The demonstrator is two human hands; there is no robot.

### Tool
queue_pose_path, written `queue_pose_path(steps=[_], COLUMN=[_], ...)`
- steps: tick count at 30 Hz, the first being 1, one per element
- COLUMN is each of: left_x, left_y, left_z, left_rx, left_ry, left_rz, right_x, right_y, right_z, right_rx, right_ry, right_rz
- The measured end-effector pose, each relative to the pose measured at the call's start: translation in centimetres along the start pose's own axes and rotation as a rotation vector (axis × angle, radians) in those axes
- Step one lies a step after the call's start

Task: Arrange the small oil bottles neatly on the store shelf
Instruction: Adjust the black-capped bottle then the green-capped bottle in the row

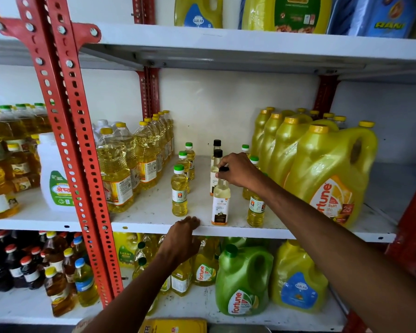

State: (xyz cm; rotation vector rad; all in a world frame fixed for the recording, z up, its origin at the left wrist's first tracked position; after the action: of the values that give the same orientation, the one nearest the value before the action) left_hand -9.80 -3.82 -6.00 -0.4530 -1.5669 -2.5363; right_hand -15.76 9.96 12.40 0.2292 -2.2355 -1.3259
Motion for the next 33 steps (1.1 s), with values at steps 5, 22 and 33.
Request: queue_pose_path(steps=[5,22,33], left_x=[-1.2,-3.3,-3.4], left_y=[1.4,5.1,5.0], left_z=[-1.0,-7.9,-8.4], left_rx=[0.013,0.095,0.025], left_ry=[-0.017,0.09,0.065], left_rz=[0.035,0.041,0.057], right_x=[0.0,7.0,7.7], right_y=[-0.8,-9.2,-8.2], right_z=[0.4,-8.7,-8.5], right_rx=[-0.064,-0.149,-0.166], right_ry=[-0.037,0.262,0.155], right_rz=[-0.081,-0.297,-0.206])
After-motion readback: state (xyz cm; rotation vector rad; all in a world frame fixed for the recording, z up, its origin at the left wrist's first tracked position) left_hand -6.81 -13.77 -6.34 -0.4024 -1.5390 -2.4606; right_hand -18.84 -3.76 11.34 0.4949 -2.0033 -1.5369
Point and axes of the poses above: each hand's wrist, its own x-axis towards the middle knuckle, its own y-axis out of the back of the hand, z = x × y, the point moved 9 cm from there along x, towards the middle knuckle, and after that the axes turned 2 degrees about -z, right-handed, at the moved point
